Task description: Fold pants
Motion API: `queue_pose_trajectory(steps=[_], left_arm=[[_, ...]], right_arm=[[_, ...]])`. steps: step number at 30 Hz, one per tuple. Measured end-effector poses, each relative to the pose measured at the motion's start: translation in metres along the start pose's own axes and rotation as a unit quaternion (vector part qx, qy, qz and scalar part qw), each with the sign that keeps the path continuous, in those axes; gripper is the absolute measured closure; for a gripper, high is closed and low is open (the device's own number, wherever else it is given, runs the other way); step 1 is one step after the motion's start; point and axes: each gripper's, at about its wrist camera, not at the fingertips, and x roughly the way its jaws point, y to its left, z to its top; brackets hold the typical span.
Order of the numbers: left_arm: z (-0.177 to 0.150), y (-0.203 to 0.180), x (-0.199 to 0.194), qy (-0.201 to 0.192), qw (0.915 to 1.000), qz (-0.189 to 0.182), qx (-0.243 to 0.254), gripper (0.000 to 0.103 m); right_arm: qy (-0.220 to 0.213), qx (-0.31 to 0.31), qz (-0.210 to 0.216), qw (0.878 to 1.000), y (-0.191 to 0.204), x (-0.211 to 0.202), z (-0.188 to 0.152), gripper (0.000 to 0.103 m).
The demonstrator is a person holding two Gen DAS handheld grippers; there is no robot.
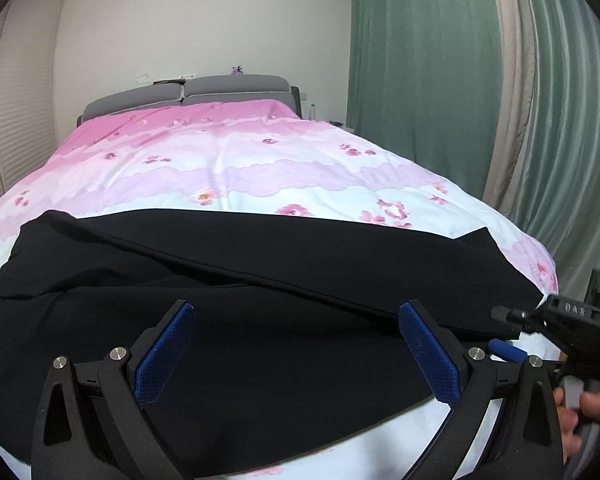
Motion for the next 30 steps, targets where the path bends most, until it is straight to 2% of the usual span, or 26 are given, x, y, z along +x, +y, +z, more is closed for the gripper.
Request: queue_pose_trajectory(steps=[1, 3, 7, 8, 9, 10, 14, 18, 21, 23, 26, 28, 30], left_arm=[[0.000, 0.001, 0.000, 0.001, 1.0000, 0.001, 0.000, 0.000], [-0.001, 0.001, 0.001, 0.002, 1.0000, 0.002, 0.000, 0.000], [-0.002, -0.004, 0.001, 0.003, 1.0000, -0.001, 0.004, 0.000], [-0.002, -0.005, 0.001, 0.003, 1.0000, -0.002, 0.005, 0.000], [-0.001, -0.007, 0.002, 0.004, 1.0000, -0.004, 0.005, 0.000], [0.000, -0.009, 0.002, 0.003, 1.0000, -0.005, 0.007, 0.000], [0.006, -0.020, 0.004, 0.000, 0.9999, -0.012, 0.010, 0.000], [0.020, -0.031, 0.008, -0.002, 0.9997, -0.023, -0.001, 0.000], [0.032, -0.040, 0.007, -0.009, 0.9994, -0.031, -0.009, 0.000], [0.038, -0.046, 0.006, -0.014, 0.9992, -0.036, -0.011, 0.000], [0.041, -0.054, 0.005, -0.019, 0.9988, -0.044, -0.011, 0.000], [0.040, -0.060, 0.006, -0.019, 0.9986, -0.049, -0.006, 0.000], [0.034, -0.066, 0.010, -0.013, 0.9985, -0.052, 0.003, 0.000]], right_arm=[[-0.013, 0.070, 0.033, 0.997, -0.016, 0.008, 0.000, 0.055], [-0.026, 0.119, 0.050, 0.991, -0.030, 0.017, 0.000, 0.054], [-0.036, 0.147, 0.045, 0.987, -0.041, 0.031, -0.004, 0.055], [-0.044, 0.146, 0.044, 0.987, -0.041, 0.031, -0.005, 0.064], [-0.049, 0.133, 0.038, 0.989, -0.037, 0.030, -0.005, 0.090], [-0.050, 0.120, 0.036, 0.991, -0.034, 0.029, -0.004, 0.096], [-0.068, 0.061, 0.030, 0.995, -0.011, 0.014, 0.014, 0.098], [-0.085, -0.014, 0.029, 0.996, 0.036, 0.005, 0.070, 0.099], [-0.103, -0.078, 0.046, 0.990, 0.089, -0.003, 0.122, 0.099], [-0.112, -0.105, 0.062, 0.986, 0.113, -0.013, 0.144, 0.099], [-0.113, -0.147, 0.069, 0.980, 0.124, -0.034, 0.151, 0.099], [-0.097, -0.155, 0.065, 0.981, 0.111, -0.038, 0.145, 0.099], [-0.072, -0.140, 0.047, 0.986, 0.082, -0.037, 0.136, 0.099]])
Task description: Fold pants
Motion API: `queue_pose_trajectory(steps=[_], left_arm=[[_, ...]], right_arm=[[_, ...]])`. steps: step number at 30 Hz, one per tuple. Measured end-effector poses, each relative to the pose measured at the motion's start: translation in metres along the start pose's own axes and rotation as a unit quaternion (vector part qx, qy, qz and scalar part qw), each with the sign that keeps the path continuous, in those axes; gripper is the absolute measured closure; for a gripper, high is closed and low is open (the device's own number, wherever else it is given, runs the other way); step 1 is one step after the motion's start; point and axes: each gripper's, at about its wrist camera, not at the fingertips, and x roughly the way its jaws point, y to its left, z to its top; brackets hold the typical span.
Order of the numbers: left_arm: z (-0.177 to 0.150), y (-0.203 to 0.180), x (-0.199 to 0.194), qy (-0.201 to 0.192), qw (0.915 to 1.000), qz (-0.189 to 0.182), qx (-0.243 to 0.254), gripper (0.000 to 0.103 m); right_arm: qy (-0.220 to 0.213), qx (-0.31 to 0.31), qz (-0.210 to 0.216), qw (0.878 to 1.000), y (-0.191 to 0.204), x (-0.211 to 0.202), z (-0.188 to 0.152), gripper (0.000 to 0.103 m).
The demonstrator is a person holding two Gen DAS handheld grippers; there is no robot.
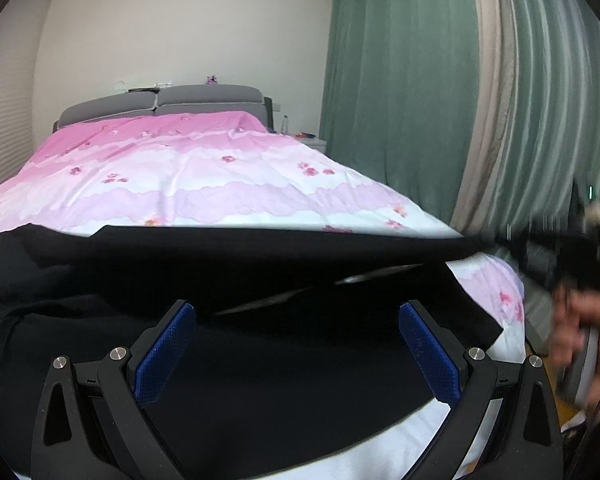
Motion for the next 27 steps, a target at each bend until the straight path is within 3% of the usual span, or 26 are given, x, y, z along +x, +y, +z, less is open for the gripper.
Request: queue_pose_trajectory(steps=[4, 8, 19, 22, 26, 27], left_arm=[[-0.015, -0.014, 0.012, 0.014, 0.9997, -0.003, 0.019, 0.000], [-0.033, -0.028, 0.024, 0.020, 0.9992, -0.004, 0.034, 0.000], [-0.058, -0.034, 0.048, 0.019, 0.9992, 0.019, 0.030, 0.000], [-0.062, -0.018, 0.049, 0.017, 0.9990, 0.041, 0.008, 0.000], [-0.069, 0.012, 0.054, 0.033, 0.9974, 0.046, -0.044, 0.000], [-0.070, 0.018, 0.054, 0.034, 0.9970, 0.044, -0.053, 0.000]], right_arm=[[0.045, 0.062, -0.047, 0.996, -0.076, -0.011, -0.044, 0.099], [0.060, 0.103, -0.069, 0.990, -0.112, -0.012, -0.067, 0.099], [0.023, 0.123, -0.091, 0.988, -0.130, -0.021, -0.074, 0.100], [0.037, 0.092, -0.097, 0.990, -0.132, -0.027, -0.084, 0.099], [0.015, 0.045, -0.127, 0.991, -0.106, -0.036, -0.091, 0.095], [0.009, 0.036, -0.130, 0.991, -0.099, -0.038, -0.092, 0.090]])
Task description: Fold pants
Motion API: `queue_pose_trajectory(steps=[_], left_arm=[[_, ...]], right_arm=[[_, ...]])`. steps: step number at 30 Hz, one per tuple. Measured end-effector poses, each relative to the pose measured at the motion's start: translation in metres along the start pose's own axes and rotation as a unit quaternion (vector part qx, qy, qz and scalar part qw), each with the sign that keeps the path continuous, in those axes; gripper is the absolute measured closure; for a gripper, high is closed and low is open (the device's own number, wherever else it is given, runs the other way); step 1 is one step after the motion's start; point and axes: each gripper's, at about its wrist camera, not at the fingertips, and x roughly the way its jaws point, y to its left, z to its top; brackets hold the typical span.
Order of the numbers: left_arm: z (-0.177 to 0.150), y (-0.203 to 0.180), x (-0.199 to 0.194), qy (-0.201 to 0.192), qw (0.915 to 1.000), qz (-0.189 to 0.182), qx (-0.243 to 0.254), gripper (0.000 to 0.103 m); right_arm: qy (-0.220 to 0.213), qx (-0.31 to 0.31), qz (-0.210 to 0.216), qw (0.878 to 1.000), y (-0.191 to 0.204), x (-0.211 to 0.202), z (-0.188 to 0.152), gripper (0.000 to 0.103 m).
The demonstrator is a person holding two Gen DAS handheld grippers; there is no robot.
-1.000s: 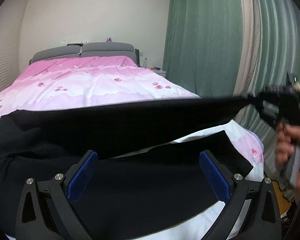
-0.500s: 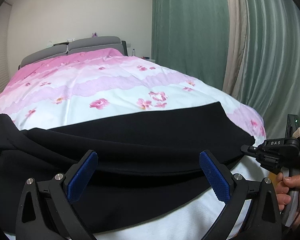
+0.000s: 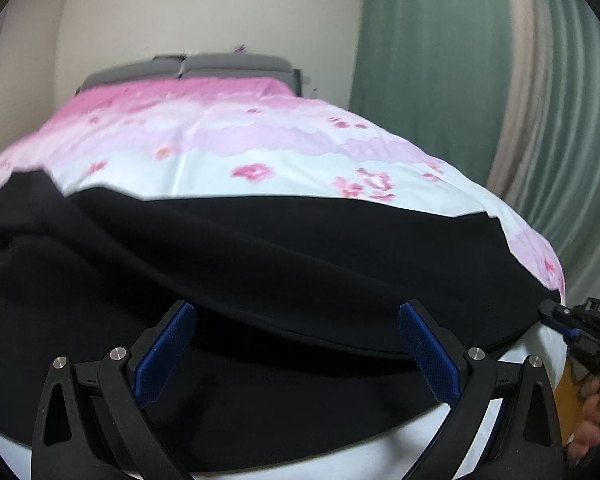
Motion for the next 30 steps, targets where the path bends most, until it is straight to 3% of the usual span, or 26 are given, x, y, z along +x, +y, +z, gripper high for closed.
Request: queue_pose_trajectory(steps=[1, 3, 7, 11, 14, 16, 18, 22, 25, 30], left_arm=[[0.000, 0.008, 0.001, 0.002, 0.9999, -0.003, -0.014, 0.000], [-0.001, 0.018, 0.003, 0.002, 0.9994, -0.007, -0.033, 0.000], [-0.003, 0.035, 0.006, 0.003, 0.9978, -0.009, -0.066, 0.001], [-0.002, 0.045, 0.020, 0.025, 0.9955, -0.015, -0.091, 0.010], [-0.003, 0.047, 0.028, 0.044, 0.9940, -0.010, -0.100, 0.030], [-0.004, 0.048, 0.036, 0.058, 0.9926, -0.006, -0.106, 0.053], [-0.006, 0.051, 0.042, 0.068, 0.9903, -0.011, -0.121, 0.059], [-0.007, 0.051, 0.041, 0.058, 0.9898, -0.018, -0.129, 0.080], [-0.008, 0.052, 0.038, 0.047, 0.9889, -0.027, -0.138, 0.090], [-0.008, 0.050, 0.034, 0.037, 0.9903, -0.024, -0.132, 0.096]], right_arm=[[-0.006, -0.006, -0.004, 1.000, 0.005, -0.003, -0.001, 0.085], [-0.020, -0.015, -0.015, 1.000, 0.013, -0.010, -0.005, 0.063], [-0.037, -0.017, -0.021, 0.999, 0.023, -0.017, -0.008, 0.061], [-0.041, -0.021, -0.016, 0.999, 0.029, -0.014, -0.006, 0.061], [-0.042, -0.020, -0.015, 0.999, 0.029, -0.010, -0.006, 0.061], [-0.038, -0.018, -0.018, 0.999, 0.027, -0.006, -0.005, 0.061], [-0.034, -0.010, -0.017, 0.999, 0.025, -0.002, -0.005, 0.061], [-0.031, -0.003, -0.022, 0.999, 0.020, 0.002, -0.008, 0.061], [-0.031, 0.003, -0.027, 0.999, 0.014, 0.003, -0.008, 0.061], [-0.040, 0.016, -0.024, 0.999, 0.004, 0.001, -0.006, 0.061]])
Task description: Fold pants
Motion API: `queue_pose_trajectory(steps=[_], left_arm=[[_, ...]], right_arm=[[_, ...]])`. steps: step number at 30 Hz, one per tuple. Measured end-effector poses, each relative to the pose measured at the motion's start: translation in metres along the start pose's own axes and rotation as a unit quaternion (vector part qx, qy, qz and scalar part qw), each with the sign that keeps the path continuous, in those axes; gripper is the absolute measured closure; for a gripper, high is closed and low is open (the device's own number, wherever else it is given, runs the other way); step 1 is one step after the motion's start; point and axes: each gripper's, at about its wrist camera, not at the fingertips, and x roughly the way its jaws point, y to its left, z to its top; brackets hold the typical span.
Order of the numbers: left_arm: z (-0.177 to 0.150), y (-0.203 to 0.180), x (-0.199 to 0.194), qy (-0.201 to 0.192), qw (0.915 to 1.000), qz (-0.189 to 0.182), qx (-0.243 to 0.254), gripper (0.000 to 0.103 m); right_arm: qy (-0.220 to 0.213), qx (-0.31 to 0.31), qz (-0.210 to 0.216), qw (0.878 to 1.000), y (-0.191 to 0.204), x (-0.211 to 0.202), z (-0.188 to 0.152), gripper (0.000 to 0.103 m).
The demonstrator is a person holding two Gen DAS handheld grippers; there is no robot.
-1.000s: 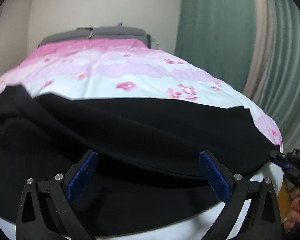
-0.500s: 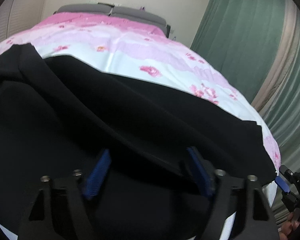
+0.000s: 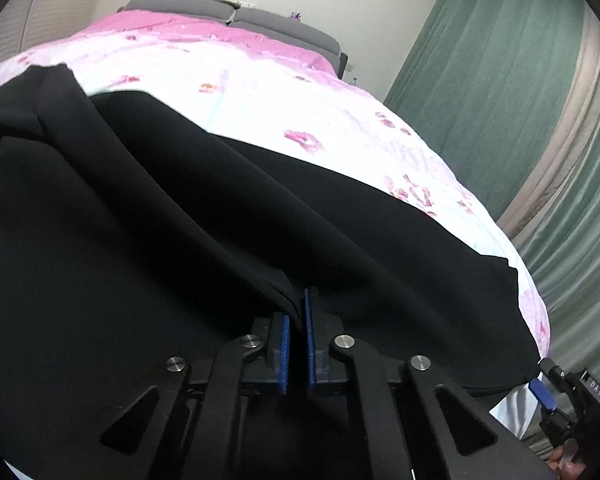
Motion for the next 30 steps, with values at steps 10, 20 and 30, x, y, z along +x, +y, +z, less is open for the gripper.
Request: queue_pose_trajectory(steps=[10, 20, 30], left_arm=[[0.003, -0.014, -0.012, -0.024, 0.9991, 0.018, 0.028, 0.098], [0.007, -0.024, -0.028, -0.050, 0.9978, 0.022, 0.038, 0.098], [0.069, -0.050, -0.054, -0.141, 0.9893, 0.005, 0.039, 0.098]], right_arm=[[0.008, 0.072, -0.016, 0.997, -0.024, 0.008, 0.002, 0.062], [-0.046, 0.059, -0.009, 0.997, -0.008, 0.000, 0.016, 0.090], [-0.083, -0.075, 0.098, 0.989, 0.119, 0.011, 0.146, 0.091]])
